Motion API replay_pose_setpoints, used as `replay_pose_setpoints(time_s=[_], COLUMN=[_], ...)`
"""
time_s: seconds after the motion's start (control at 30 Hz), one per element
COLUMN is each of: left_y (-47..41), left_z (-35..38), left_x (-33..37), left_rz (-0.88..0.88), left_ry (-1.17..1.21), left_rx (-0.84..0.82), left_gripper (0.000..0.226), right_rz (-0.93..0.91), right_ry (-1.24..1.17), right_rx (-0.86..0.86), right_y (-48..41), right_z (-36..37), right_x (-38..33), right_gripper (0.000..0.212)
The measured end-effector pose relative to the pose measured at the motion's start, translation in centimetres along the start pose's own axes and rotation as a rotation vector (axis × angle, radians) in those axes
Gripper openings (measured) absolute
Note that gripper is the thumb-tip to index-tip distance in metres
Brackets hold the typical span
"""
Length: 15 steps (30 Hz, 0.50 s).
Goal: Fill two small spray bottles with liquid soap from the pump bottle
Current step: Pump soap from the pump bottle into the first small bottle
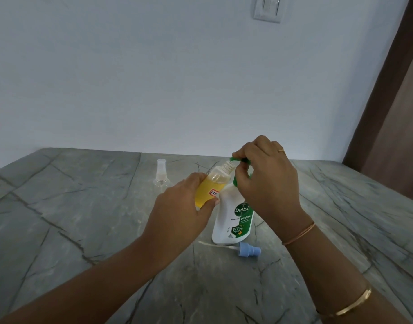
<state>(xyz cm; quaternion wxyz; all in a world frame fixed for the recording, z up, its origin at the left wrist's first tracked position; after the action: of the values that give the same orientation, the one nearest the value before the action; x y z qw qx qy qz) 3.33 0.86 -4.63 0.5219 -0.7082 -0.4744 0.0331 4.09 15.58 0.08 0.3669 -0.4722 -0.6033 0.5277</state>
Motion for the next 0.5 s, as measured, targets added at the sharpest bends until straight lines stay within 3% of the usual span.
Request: replay_pose_setpoints(time_s=[0.17,0.5], left_y=[-0.1,0.0], left_z=[-0.1,-0.1], left_x=[-0.1,-0.1], left_rz=[0.0,0.008], left_ry=[0.009,0.007], left_rx=[0.009,0.007], left_gripper=[0.047,0.048], right_rz=[0.007,0.016], right_ry=[0.015,0.013], right_rx=[0.047,0.038], right_y=[0.6,0.8], right_z=[0.2,0.3], right_x=[-0.3,-0.4], right_gripper=[0.023,0.023])
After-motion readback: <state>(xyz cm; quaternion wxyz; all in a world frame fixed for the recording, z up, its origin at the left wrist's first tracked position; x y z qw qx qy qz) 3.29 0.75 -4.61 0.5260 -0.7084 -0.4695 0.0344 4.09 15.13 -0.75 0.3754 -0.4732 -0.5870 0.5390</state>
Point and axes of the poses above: each hand's wrist, its own y-axis away from the middle knuckle, its own z-axis out of the palm, x = y × z, the point moved 1 cm from there along -y, towards the middle knuckle, and after that the axes turned 15 degrees about x, right-handed, at the moved point
